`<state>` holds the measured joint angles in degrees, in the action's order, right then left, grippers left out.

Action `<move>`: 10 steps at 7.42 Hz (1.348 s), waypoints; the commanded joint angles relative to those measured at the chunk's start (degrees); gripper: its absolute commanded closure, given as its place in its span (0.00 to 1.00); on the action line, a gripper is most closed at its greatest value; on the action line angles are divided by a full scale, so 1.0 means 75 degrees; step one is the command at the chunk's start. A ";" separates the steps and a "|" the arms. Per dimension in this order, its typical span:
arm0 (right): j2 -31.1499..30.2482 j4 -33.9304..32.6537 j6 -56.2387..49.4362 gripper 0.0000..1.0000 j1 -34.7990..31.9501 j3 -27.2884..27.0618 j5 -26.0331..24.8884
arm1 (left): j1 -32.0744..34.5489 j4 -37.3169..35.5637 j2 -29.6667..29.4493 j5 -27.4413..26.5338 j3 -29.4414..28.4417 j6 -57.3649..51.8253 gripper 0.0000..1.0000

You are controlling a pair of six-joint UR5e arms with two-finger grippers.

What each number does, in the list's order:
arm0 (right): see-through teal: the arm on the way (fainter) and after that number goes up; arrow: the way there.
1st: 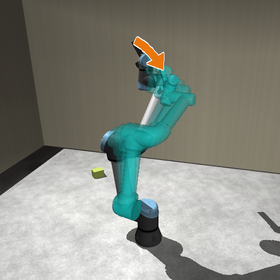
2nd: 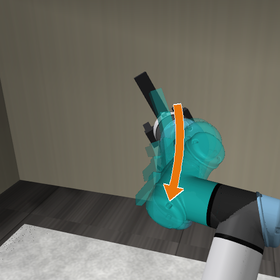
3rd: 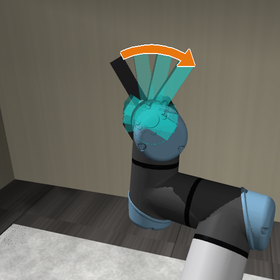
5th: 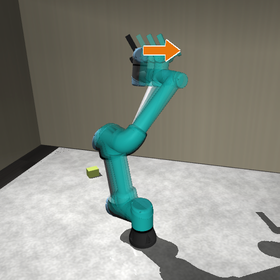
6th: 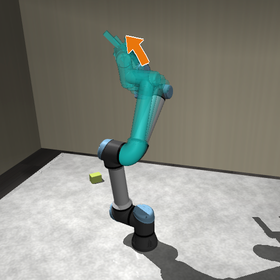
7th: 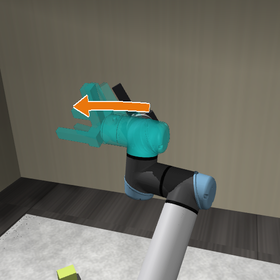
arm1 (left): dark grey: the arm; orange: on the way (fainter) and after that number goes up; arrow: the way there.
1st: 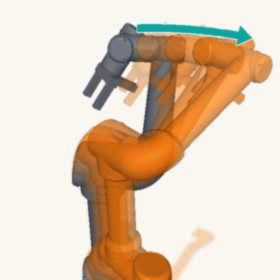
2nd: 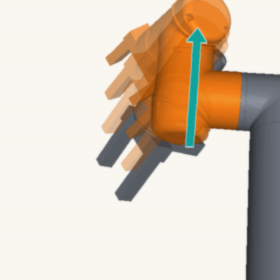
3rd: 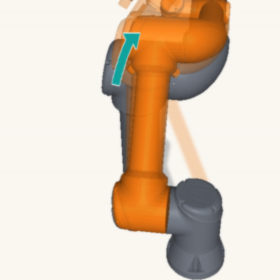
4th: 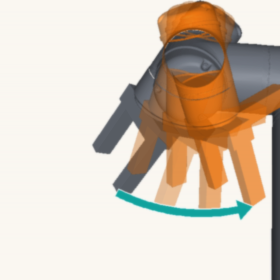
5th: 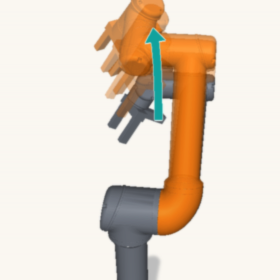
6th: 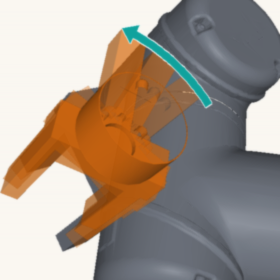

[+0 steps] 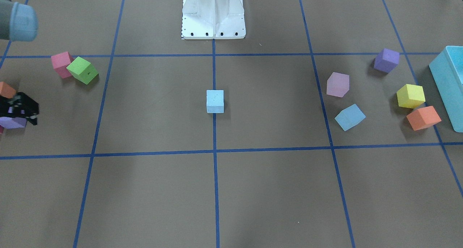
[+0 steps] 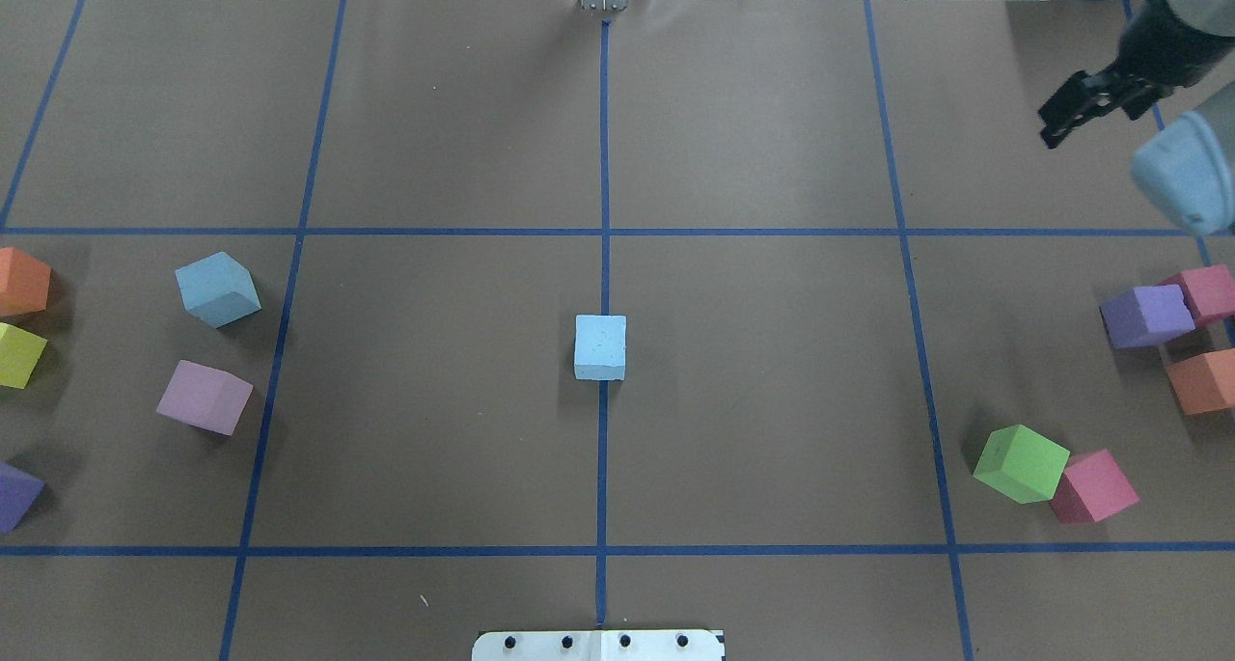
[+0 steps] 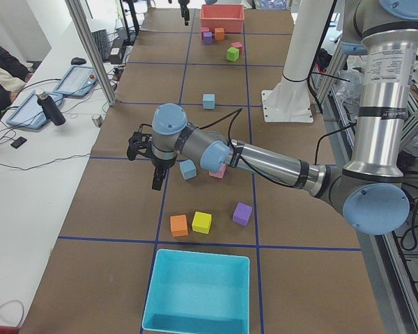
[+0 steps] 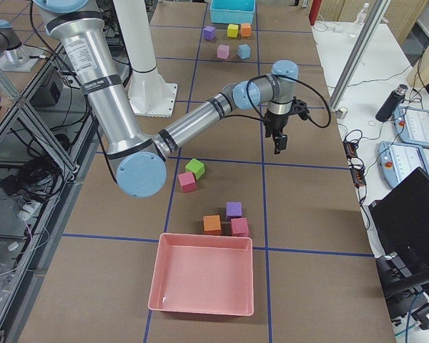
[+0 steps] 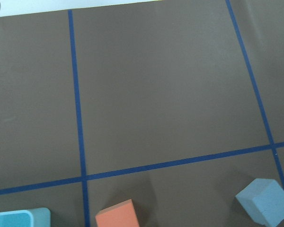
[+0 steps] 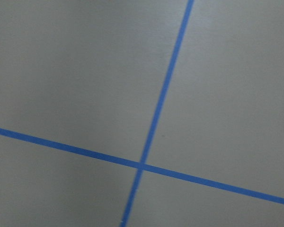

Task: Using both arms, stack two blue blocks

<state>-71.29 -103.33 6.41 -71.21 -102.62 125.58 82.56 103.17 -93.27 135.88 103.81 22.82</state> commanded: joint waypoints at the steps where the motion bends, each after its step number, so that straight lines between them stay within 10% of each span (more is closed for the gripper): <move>1: -0.1271 -0.0027 -0.2567 0.00 -0.1538 0.0018 0.0236 | -0.1275 -0.0021 -0.0115 -0.1083 0.0313 0.0952 0.02; 10: -0.2460 0.0066 -0.3796 0.00 -0.2341 0.0030 0.0213 | -0.4399 0.0072 -0.0303 -0.2778 0.0106 0.3942 0.02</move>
<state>-89.70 -102.83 -22.07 -88.77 -102.50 127.25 50.38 103.62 -95.43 115.06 105.85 51.52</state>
